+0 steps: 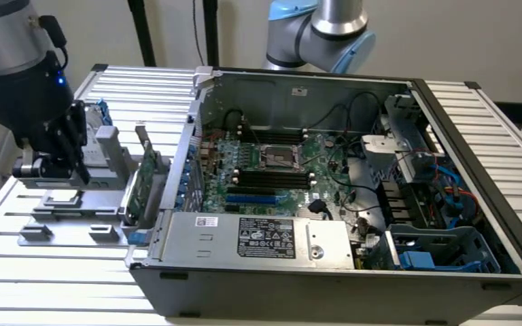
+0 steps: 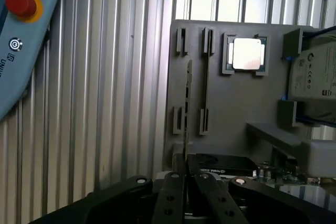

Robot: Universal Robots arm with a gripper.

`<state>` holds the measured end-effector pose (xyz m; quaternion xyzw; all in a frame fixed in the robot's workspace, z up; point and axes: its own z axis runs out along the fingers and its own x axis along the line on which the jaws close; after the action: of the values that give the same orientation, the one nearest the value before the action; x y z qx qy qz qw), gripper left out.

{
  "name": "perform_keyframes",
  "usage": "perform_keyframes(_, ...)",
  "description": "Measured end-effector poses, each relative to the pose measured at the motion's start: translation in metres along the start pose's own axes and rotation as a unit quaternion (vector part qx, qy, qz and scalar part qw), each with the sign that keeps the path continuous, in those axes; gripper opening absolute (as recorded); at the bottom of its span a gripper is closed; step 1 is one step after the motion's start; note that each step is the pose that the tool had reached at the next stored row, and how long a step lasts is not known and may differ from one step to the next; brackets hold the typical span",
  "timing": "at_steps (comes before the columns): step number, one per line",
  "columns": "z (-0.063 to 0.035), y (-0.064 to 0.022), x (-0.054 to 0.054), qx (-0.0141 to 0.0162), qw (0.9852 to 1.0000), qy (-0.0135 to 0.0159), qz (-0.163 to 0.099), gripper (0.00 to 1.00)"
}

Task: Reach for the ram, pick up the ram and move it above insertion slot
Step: 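Pick up the ram and move it above insertion slot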

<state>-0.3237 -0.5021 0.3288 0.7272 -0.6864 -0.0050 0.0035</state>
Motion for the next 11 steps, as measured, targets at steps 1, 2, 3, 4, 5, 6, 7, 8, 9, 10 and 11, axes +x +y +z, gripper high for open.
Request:
perform_keyframes(1,-0.0045,-0.0035,0.000,0.0000,1.0000,0.0000,0.000,0.13)
perform_keyframes(2,-0.0091,-0.0068,0.000,-0.0001,1.0000,0.0001,0.000,0.13)
perform_keyframes(3,-0.0137,-0.0100,0.000,-0.0001,1.0000,0.0001,0.000,0.13)
perform_keyframes(4,-0.0182,-0.0132,0.000,0.0000,1.0000,0.0000,0.000,0.13)
perform_keyframes(5,-0.0232,-0.0166,0.000,-0.0001,1.0000,0.0001,0.000,0.13)
perform_keyframes(6,-0.0275,-0.0196,0.000,0.0000,1.0000,0.0001,0.000,0.13)
perform_keyframes(7,-0.0322,-0.0226,-0.001,0.0000,1.0000,0.0000,0.000,0.13)
perform_keyframes(8,-0.0367,-0.0254,-0.001,-0.0001,1.0000,0.0001,0.000,0.13)
perform_keyframes(9,-0.0413,-0.0279,-0.001,-0.0001,1.0000,0.0001,0.000,0.13)
perform_keyframes(10,-0.0458,-0.0304,-0.002,0.0000,1.0000,0.0000,0.000,0.13)
perform_keyframes(11,-0.0503,-0.0327,-0.003,-0.0001,1.0000,0.0001,0.000,0.13)
